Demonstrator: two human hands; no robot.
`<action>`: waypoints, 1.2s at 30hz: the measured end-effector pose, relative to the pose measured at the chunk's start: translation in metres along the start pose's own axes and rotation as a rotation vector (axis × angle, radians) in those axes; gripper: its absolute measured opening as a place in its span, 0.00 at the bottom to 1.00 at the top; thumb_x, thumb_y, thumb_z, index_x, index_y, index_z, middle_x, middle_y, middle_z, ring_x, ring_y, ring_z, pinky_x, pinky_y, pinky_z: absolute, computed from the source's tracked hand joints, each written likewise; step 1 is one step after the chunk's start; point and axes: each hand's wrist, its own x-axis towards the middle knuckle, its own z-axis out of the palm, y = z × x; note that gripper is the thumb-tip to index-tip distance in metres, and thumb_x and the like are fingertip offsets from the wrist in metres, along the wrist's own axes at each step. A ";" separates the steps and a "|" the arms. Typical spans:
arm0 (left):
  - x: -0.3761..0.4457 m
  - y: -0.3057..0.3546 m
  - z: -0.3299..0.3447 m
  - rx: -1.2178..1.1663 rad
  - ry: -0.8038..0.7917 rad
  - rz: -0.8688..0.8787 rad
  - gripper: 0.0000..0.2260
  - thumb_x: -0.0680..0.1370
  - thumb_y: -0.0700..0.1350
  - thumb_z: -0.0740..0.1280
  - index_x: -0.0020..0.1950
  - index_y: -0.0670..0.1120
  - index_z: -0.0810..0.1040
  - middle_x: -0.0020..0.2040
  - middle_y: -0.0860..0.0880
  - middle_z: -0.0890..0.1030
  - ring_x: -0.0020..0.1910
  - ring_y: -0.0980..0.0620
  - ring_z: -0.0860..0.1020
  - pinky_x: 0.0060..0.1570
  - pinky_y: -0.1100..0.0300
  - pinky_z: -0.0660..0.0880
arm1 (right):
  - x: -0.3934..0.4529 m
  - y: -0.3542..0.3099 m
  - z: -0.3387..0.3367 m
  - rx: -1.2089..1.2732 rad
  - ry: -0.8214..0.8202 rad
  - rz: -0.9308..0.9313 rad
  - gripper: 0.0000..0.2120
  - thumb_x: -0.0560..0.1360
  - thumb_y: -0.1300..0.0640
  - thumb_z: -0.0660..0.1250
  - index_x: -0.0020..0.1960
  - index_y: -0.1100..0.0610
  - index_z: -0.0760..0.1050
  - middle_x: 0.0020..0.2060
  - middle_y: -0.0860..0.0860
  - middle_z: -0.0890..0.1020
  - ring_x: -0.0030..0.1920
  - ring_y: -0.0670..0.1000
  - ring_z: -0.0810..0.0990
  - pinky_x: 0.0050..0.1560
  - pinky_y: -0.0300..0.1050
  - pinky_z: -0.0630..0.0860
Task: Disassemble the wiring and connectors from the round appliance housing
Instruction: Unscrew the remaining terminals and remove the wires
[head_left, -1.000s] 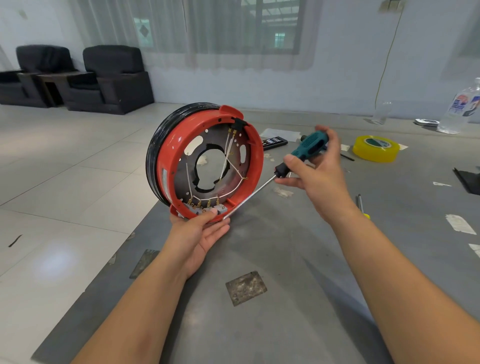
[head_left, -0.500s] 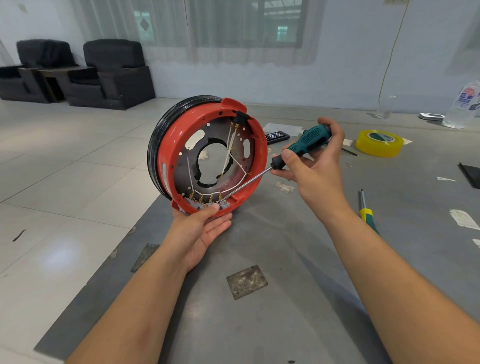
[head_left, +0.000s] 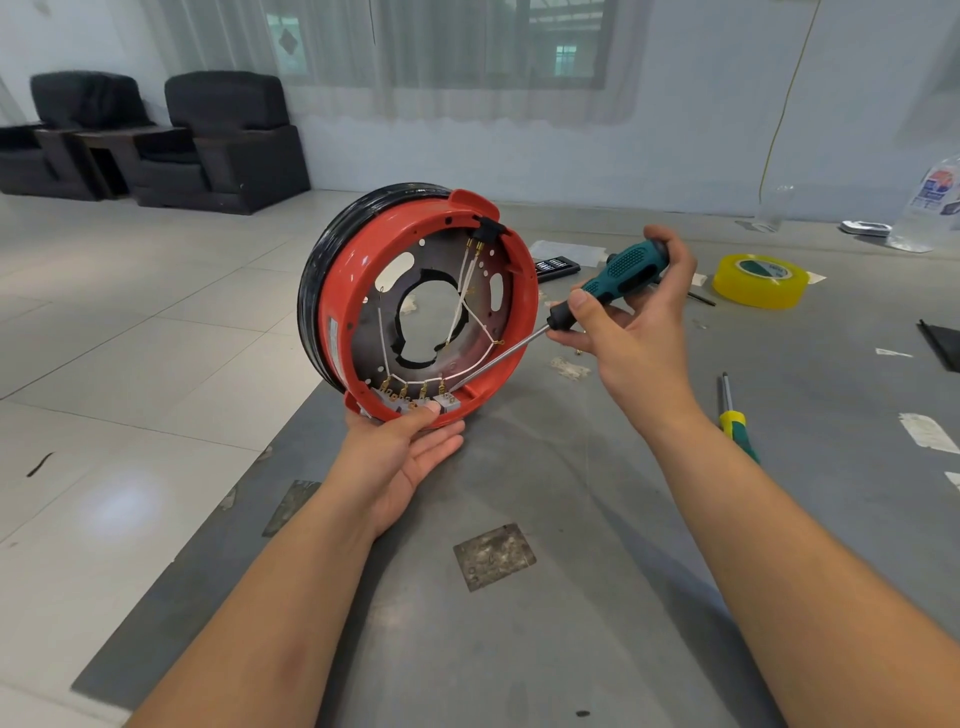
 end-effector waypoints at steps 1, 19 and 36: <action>0.000 0.000 0.000 0.002 -0.003 0.001 0.27 0.81 0.31 0.70 0.75 0.48 0.64 0.58 0.35 0.86 0.53 0.36 0.87 0.51 0.42 0.85 | 0.000 0.000 0.000 0.000 0.002 -0.002 0.32 0.78 0.66 0.69 0.71 0.41 0.59 0.70 0.56 0.62 0.50 0.57 0.87 0.45 0.53 0.85; 0.003 -0.002 0.000 0.026 0.028 0.047 0.27 0.80 0.32 0.72 0.74 0.47 0.64 0.58 0.34 0.85 0.51 0.37 0.88 0.46 0.47 0.86 | -0.015 -0.019 -0.015 -0.432 -0.043 -0.170 0.29 0.69 0.46 0.80 0.60 0.41 0.64 0.50 0.37 0.75 0.44 0.49 0.86 0.43 0.48 0.85; 0.000 -0.001 0.005 0.043 0.068 0.080 0.28 0.79 0.31 0.73 0.73 0.46 0.64 0.58 0.33 0.84 0.47 0.37 0.88 0.41 0.50 0.86 | -0.051 -0.014 -0.040 -0.560 -0.151 -0.462 0.24 0.73 0.41 0.74 0.61 0.49 0.68 0.48 0.37 0.76 0.49 0.43 0.83 0.46 0.34 0.82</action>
